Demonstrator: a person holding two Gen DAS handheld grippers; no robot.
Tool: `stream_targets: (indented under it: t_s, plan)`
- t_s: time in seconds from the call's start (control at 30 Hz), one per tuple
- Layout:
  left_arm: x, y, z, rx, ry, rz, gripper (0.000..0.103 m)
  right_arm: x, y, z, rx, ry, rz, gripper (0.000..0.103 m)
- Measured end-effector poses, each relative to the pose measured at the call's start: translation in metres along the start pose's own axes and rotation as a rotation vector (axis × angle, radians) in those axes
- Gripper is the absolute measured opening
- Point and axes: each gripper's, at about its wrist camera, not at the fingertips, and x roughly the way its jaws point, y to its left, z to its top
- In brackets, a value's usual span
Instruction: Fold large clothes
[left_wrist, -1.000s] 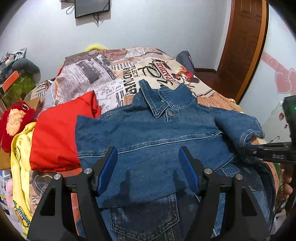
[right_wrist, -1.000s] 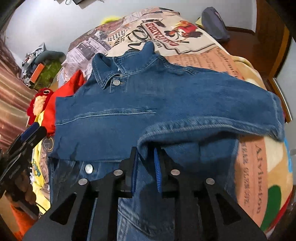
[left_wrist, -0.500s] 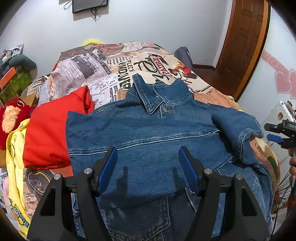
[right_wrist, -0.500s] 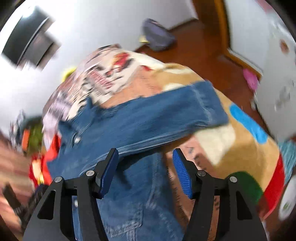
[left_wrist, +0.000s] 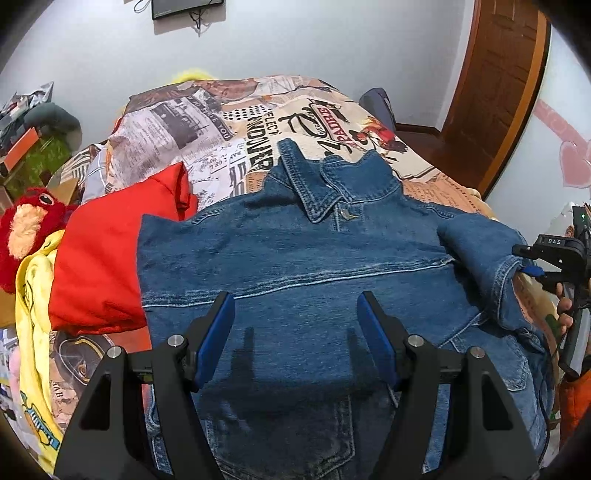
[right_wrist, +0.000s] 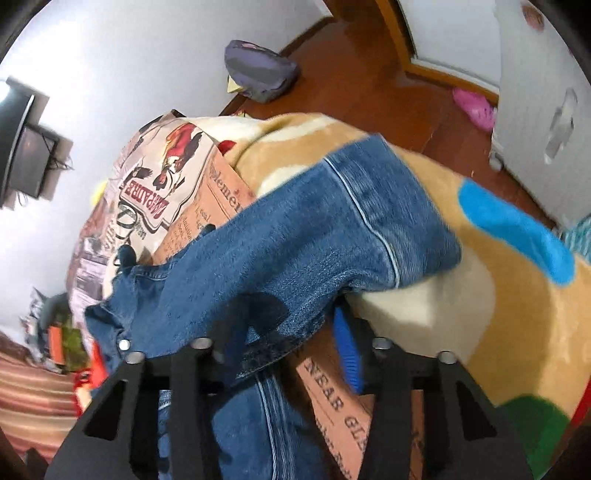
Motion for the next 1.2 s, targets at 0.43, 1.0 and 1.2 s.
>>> stream_targets:
  t_s: [0.43,1.0,1.2]
  plan:
    - [-0.020,0.035,0.002,-0.077,-0.059,-0.001,0.068,-0.067,0.104,-0.008,-0.351,-0.181,0.074,0.009]
    - [-0.069,0.107,-0.021,-0.178,-0.134,0.071,0.068,-0.017,0.283,-0.161,-0.883,0.128,0.283,0.008]
    - [-0.068,0.128,-0.035,-0.222,-0.107,0.085,0.068,0.020,0.287,-0.214,-1.015,0.325,0.217,0.008]
